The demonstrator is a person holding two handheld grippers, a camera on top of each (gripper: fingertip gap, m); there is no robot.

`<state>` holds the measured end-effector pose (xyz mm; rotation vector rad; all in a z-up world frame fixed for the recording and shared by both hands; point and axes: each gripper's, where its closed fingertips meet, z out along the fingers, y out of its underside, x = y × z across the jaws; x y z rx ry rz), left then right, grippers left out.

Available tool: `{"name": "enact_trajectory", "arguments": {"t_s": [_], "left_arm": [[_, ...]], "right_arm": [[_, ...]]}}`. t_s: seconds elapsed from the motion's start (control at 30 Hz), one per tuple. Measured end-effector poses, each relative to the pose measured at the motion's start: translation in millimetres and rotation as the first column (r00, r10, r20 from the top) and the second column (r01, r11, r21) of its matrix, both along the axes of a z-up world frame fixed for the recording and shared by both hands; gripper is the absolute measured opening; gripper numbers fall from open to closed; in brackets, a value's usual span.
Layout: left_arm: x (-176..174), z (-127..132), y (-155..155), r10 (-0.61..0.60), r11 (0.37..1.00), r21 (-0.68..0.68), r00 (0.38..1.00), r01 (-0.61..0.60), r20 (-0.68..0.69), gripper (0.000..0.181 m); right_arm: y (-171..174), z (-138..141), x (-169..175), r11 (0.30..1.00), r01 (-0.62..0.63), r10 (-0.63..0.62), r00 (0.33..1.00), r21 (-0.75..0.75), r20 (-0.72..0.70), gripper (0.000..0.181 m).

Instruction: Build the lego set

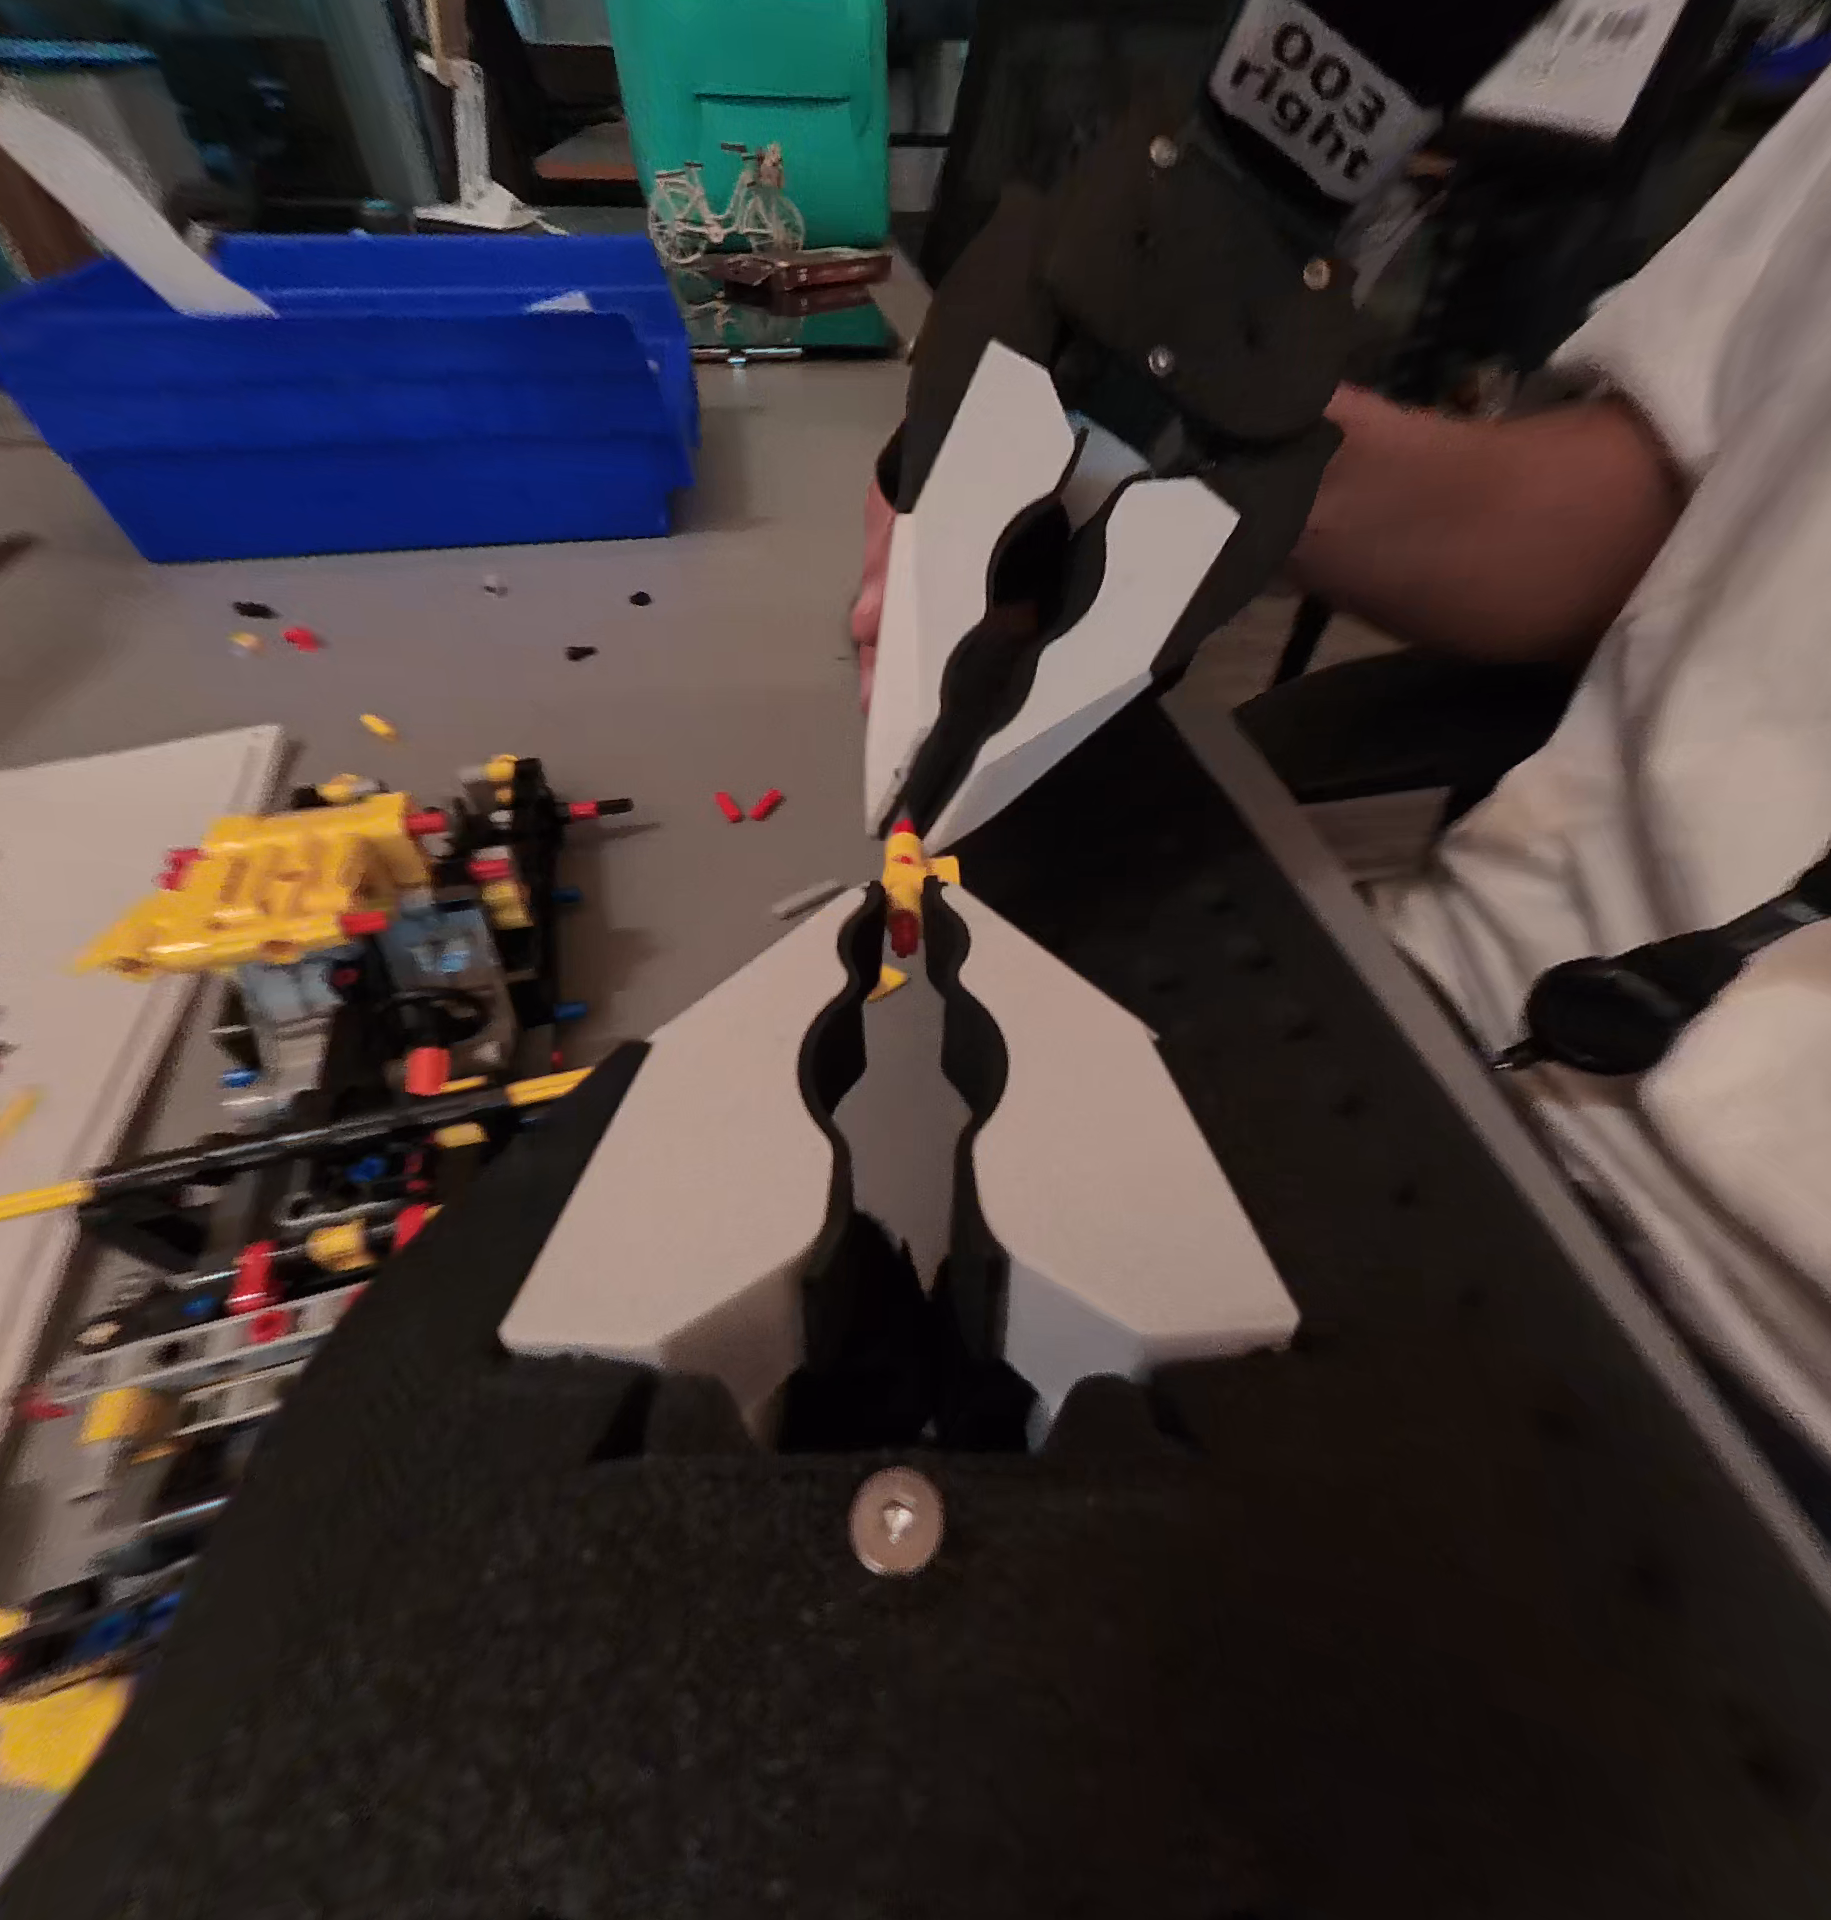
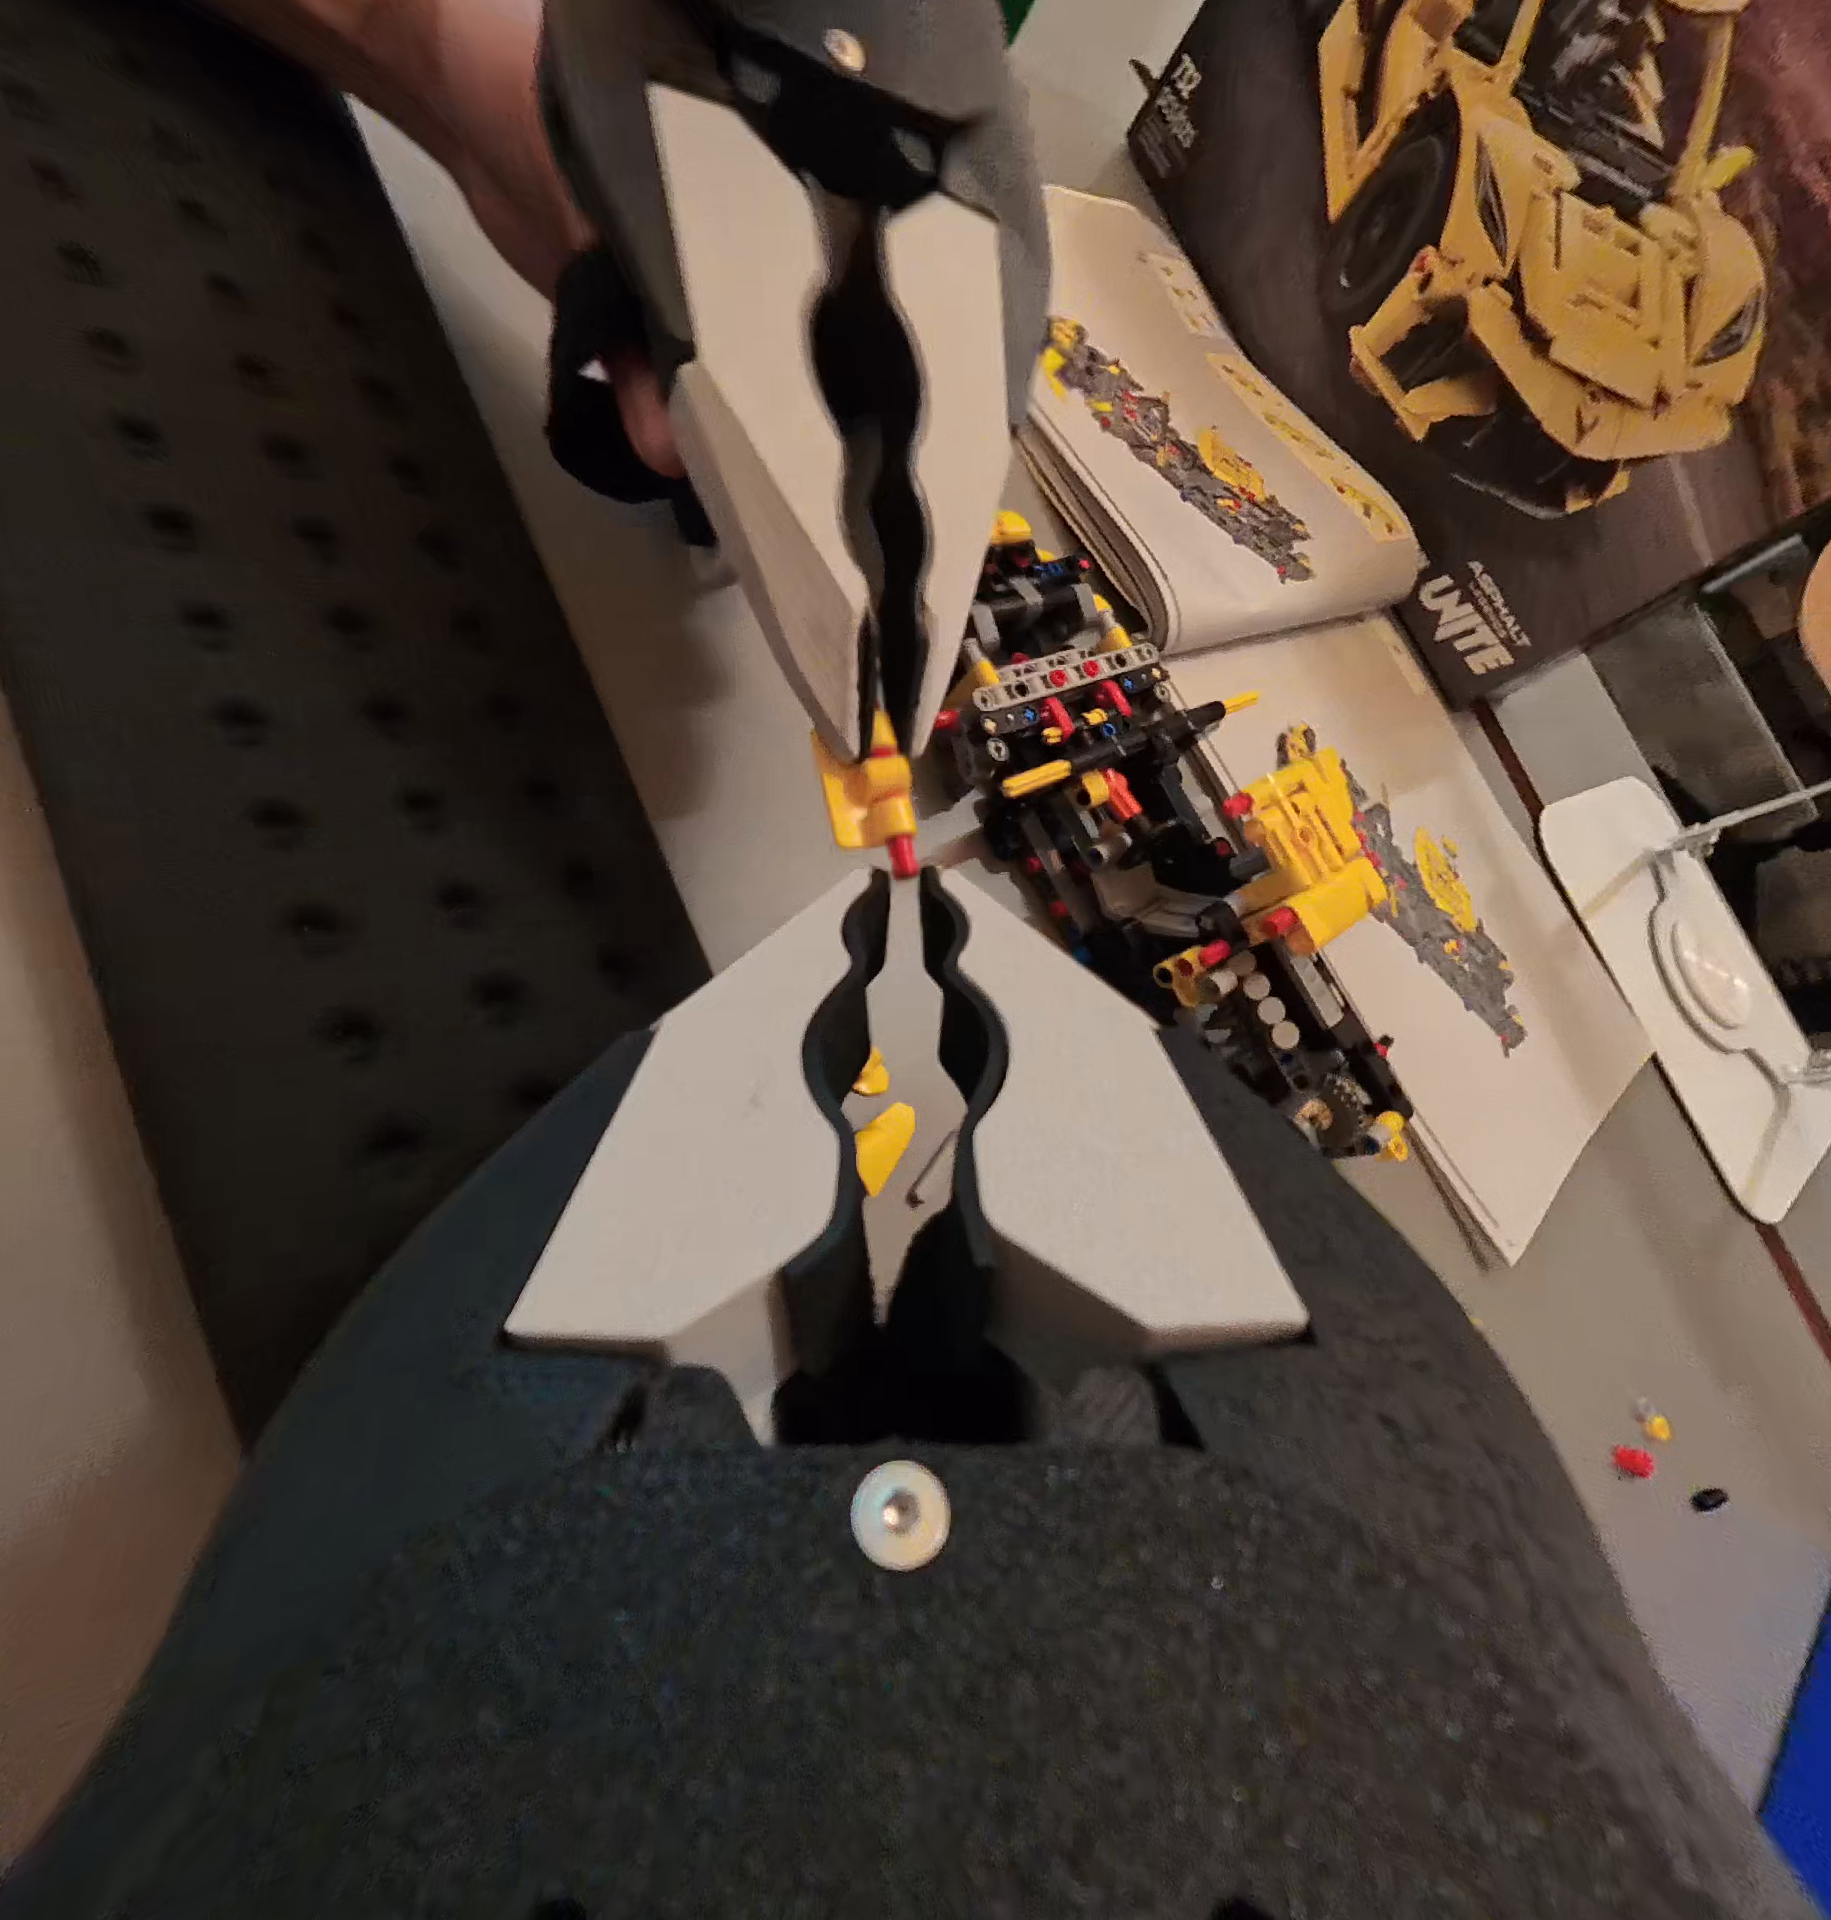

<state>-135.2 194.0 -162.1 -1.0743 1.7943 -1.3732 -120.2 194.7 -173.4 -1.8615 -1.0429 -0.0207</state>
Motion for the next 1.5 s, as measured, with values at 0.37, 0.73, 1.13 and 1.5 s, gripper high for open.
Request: {"name": "enact_trajectory", "arguments": {"t_s": [0.37,0.73,1.13,1.5], "left_arm": [[6,31,38,0.228,0.947,0.167,0.941,-0.274,0.248,0.007],[-7,66,90,0.431,0.89,-0.275,0.87,-0.364,0.241,0.007],[-9,76,65,0.103,0.54,-0.841,0.994,-0.021,0.042,0.007],[-9,62,36,-0.223,0.185,-0.983,0.974,0.001,-0.041,0.007]], "right_arm": [[19,43,8,0.998,-0.052,0.026,0.725,-0.017,-0.688,0.014],[27,50,13,0.999,-0.034,0.041,0.69,0.024,-0.723,0.011],[77,58,-18,0.995,-0.024,0.081,0.758,0.097,-0.647,0.031],[42,75,-32,0.938,-0.211,0.339,0.722,0.275,-0.603,0.013]]}}
